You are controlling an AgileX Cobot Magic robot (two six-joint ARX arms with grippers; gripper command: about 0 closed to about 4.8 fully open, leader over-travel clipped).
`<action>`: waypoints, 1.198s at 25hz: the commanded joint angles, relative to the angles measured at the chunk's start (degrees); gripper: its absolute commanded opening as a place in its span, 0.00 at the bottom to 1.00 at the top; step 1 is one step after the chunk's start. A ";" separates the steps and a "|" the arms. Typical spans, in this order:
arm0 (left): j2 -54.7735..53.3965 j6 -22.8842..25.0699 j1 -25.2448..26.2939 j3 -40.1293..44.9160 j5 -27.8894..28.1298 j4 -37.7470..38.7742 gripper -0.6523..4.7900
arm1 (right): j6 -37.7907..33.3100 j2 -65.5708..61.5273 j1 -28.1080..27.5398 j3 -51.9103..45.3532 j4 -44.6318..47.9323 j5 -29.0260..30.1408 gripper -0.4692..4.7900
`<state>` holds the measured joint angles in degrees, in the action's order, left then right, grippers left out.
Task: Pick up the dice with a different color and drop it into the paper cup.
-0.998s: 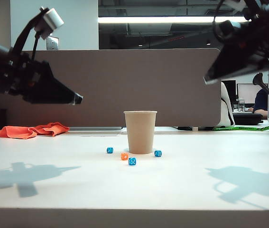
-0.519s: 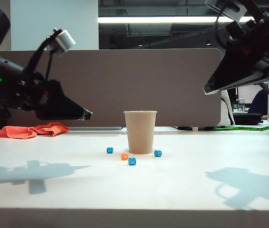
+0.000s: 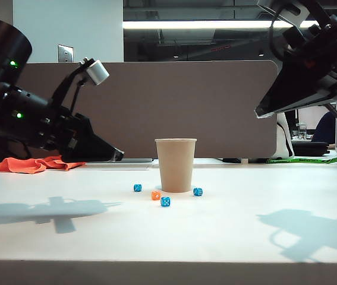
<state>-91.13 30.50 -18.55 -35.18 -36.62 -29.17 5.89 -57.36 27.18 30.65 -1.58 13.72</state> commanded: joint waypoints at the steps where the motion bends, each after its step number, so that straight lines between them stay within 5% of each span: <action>1: -2.08 1.68 -0.13 -1.81 -1.16 -0.63 0.31 | -0.11 0.15 0.02 0.37 0.50 0.35 0.09; 8: -4.92 5.14 -0.87 -3.61 -2.56 0.22 0.31 | -0.09 0.15 0.00 0.37 0.55 0.31 0.09; 30: -12.59 6.01 -2.99 -10.60 -0.46 1.38 0.31 | -0.09 0.15 0.00 0.37 0.52 0.17 0.09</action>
<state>-103.79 36.38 -21.43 -45.32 -37.32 -28.47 5.89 -57.36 27.16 30.65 -1.56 13.69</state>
